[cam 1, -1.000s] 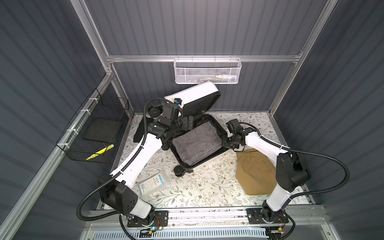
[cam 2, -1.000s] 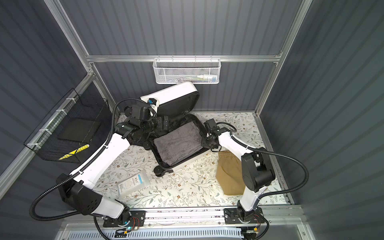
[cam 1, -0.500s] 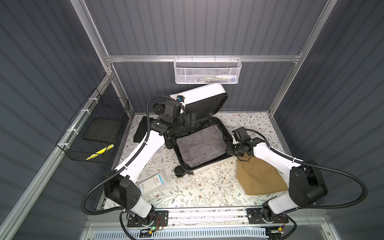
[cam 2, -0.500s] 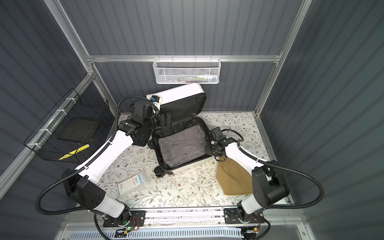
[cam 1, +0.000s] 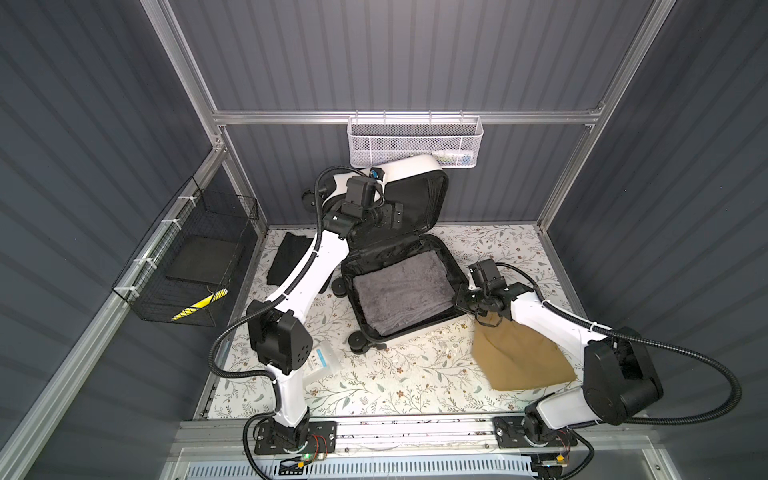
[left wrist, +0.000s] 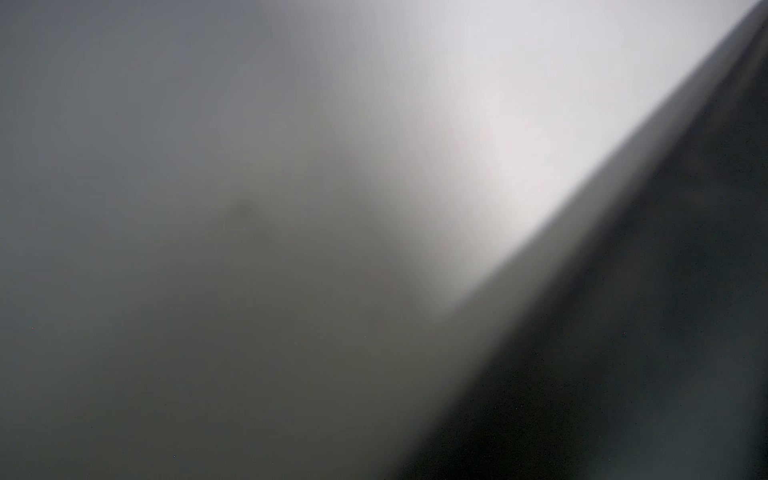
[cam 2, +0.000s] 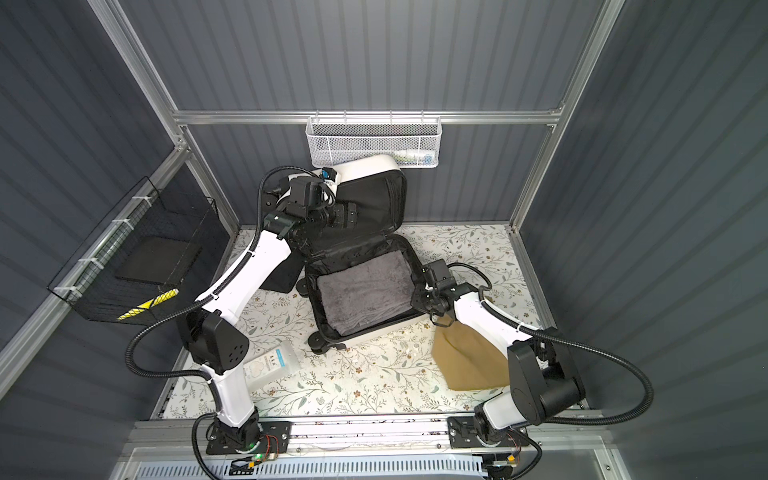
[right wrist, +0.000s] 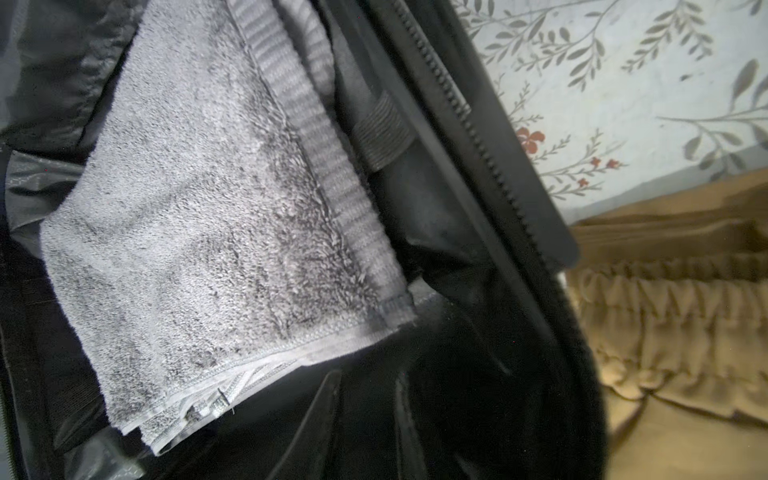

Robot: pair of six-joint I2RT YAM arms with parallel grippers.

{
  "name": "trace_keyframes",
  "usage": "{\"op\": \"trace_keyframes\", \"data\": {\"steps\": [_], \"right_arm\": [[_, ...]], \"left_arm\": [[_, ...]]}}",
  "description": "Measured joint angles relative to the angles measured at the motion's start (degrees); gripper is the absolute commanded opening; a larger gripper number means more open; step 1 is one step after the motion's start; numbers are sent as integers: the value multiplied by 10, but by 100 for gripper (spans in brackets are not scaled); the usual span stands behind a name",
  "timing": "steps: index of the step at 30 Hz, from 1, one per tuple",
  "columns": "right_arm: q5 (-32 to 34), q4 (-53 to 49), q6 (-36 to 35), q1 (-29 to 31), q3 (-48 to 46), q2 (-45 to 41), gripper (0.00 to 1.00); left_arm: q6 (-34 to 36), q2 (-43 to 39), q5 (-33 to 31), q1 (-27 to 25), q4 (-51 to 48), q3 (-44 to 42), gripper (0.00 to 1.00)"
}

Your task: Pack the luggage

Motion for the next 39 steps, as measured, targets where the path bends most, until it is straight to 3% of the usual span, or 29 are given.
{"op": "trace_keyframes", "data": {"steps": [11,22,30,34,39], "right_arm": [[-28,-61,-1,-1,69,48,39],[-53,-177,-12,-1,177,86,49],[-62,-202,-14,-2,215,86,54],[-64,-213,-19,-9,218,72,58],[-73,-217,-28,-60,182,-8,64]], "left_arm": [[23,-5,85,7,-24,6,100],[15,-124,184,7,-36,-134,100],[-43,-223,245,5,6,-276,100],[-92,-265,250,-18,36,-334,100],[-167,-299,212,-112,70,-404,100]]}}
